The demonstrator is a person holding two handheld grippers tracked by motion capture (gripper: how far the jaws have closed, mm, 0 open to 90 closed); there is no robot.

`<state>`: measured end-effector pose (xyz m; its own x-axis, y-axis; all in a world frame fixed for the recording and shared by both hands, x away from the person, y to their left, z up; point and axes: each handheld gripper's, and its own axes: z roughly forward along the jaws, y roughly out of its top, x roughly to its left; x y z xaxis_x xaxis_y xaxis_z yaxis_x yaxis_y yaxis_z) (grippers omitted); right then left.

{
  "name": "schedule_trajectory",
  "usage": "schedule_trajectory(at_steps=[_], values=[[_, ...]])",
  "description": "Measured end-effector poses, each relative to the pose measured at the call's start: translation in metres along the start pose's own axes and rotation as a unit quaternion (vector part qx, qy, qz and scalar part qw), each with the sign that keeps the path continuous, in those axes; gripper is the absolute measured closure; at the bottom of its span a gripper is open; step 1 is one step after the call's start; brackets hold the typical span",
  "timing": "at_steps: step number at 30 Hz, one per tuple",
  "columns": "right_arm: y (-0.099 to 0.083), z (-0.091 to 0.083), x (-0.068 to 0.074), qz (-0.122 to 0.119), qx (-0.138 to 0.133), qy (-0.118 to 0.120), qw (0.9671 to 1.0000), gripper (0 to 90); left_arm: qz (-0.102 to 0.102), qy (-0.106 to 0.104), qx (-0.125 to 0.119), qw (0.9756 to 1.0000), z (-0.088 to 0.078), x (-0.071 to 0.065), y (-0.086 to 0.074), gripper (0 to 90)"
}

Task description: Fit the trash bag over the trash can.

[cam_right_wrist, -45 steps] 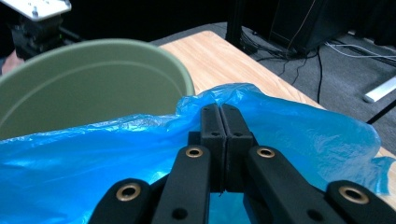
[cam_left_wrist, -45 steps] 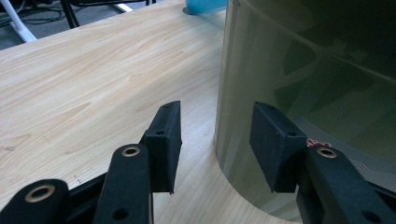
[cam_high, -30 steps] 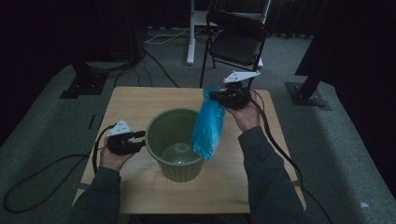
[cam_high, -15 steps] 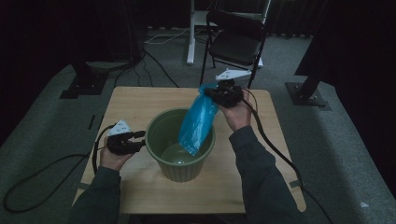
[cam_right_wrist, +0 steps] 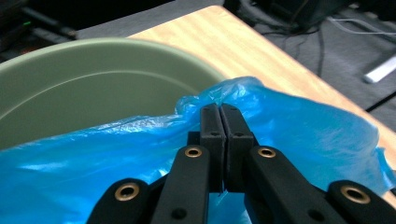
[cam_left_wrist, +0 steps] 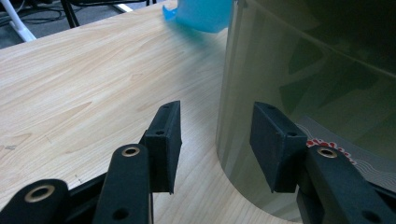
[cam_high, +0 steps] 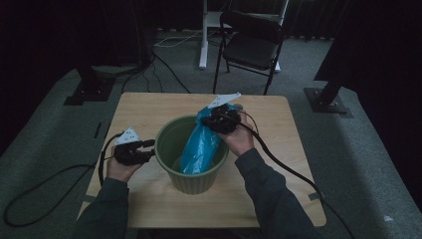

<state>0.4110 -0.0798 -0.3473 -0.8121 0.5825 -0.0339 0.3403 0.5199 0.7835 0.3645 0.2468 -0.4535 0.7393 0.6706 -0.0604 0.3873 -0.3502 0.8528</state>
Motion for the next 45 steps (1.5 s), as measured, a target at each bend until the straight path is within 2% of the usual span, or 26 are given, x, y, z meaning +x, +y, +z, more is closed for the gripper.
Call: schedule_trajectory(at_steps=[6,9,12,14,17,20,22,24,27,33,38,40,42,45], values=[[-0.004,0.001,0.010,-0.009,0.017,0.022,0.9996,86.2,0.000,0.000,0.002,1.0000,0.001,0.000,0.000,53.4],[-0.005,0.003,0.014,-0.015,0.028,0.041,0.9986,84.6,0.002,-0.001,0.003,1.0000,0.002,-0.001,0.000,53.4],[-0.006,0.004,0.017,-0.025,0.037,0.063,0.9970,74.3,0.001,0.000,0.003,1.0000,0.001,0.000,0.000,53.4],[-0.006,0.001,0.016,-0.034,0.028,0.074,0.9963,66.7,-0.001,0.000,0.002,1.0000,0.001,0.000,-0.001,53.4],[-0.004,-0.008,0.013,-0.037,0.008,0.077,0.9963,59.2,-0.003,0.000,0.001,1.0000,0.000,0.001,-0.001,53.3],[-0.001,-0.018,0.006,-0.031,-0.011,0.054,0.9980,56.9,-0.002,0.001,0.000,1.0000,0.000,0.001,-0.001,53.3],[-0.001,-0.025,-0.003,-0.015,-0.020,0.034,0.9991,56.3,-0.002,0.000,0.000,1.0000,0.000,0.001,-0.001,53.3],[-0.003,-0.029,-0.013,0.000,-0.030,0.027,0.9992,56.3,-0.002,0.000,0.001,1.0000,0.001,0.001,-0.001,53.3],[-0.010,-0.029,-0.029,0.017,-0.023,0.008,0.9996,55.4,-0.001,0.000,0.002,1.0000,0.001,0.001,-0.001,53.3],[-0.029,-0.033,-0.049,0.047,-0.024,-0.008,0.9986,54.1,-0.001,0.000,0.003,1.0000,0.001,0.001,-0.001,53.3],[-0.045,-0.040,-0.064,0.056,-0.018,-0.035,0.9976,54.2,-0.001,0.001,0.003,1.0000,0.001,0.001,-0.001,53.3],[-0.048,-0.040,-0.067,0.060,-0.017,-0.039,0.9973,54.2,-0.001,0.000,0.003,1.0000,0.001,0.001,-0.001,53.3],[-0.056,-0.038,-0.074,0.062,-0.009,-0.050,0.9968,53.5,-0.001,-0.001,0.004,1.0000,0.002,0.000,-0.001,53.3],[-0.060,-0.032,-0.076,0.058,-0.004,-0.057,0.9967,51.5,-0.002,-0.002,0.004,1.0000,0.003,0.001,-0.001,53.3]])
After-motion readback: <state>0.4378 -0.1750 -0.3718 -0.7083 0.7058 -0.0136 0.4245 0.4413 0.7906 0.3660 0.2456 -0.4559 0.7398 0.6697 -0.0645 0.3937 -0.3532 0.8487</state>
